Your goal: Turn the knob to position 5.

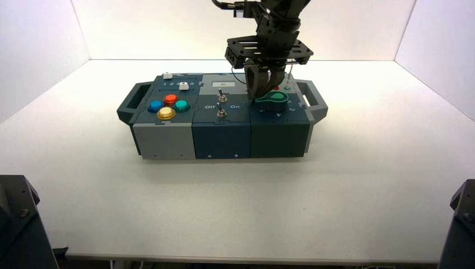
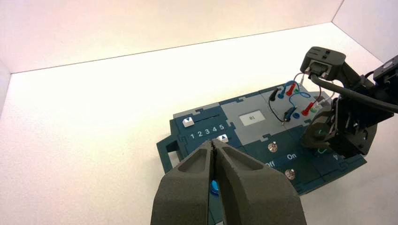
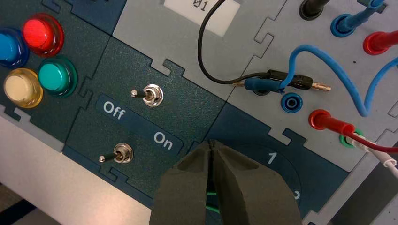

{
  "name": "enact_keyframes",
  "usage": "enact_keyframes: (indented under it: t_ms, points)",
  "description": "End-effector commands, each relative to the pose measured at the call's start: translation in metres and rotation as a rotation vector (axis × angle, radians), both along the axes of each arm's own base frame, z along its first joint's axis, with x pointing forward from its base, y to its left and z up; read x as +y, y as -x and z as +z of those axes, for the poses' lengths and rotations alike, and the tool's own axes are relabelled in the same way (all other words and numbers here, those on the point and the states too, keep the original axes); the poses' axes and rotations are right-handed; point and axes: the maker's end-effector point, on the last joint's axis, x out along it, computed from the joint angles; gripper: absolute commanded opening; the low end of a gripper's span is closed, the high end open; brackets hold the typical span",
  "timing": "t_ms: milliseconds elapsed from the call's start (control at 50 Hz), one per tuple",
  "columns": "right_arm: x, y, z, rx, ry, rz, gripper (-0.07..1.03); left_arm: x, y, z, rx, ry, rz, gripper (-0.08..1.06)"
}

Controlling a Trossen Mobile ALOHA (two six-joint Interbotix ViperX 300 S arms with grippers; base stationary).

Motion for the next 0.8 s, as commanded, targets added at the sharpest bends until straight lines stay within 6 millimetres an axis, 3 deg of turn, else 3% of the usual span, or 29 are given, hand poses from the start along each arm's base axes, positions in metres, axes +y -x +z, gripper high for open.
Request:
enact_keyframes:
  t_ms: [20,460,800]
  points:
    - [0.004,-0.003,0.014,-0.026,-0.022,0.001,-0.02,-0.002,-0.004,0.01,-0.028,0.003,-0.004,-0.03]
    - [0.007,-0.008,0.019,-0.039,-0.027,0.009,-0.02,-0.001,-0.003,0.01,-0.031,0.004,-0.004,-0.03]
    - [0.026,-0.036,0.02,-0.077,-0.031,0.024,-0.02,-0.001,-0.003,0.01,-0.031,0.004,-0.004,-0.03]
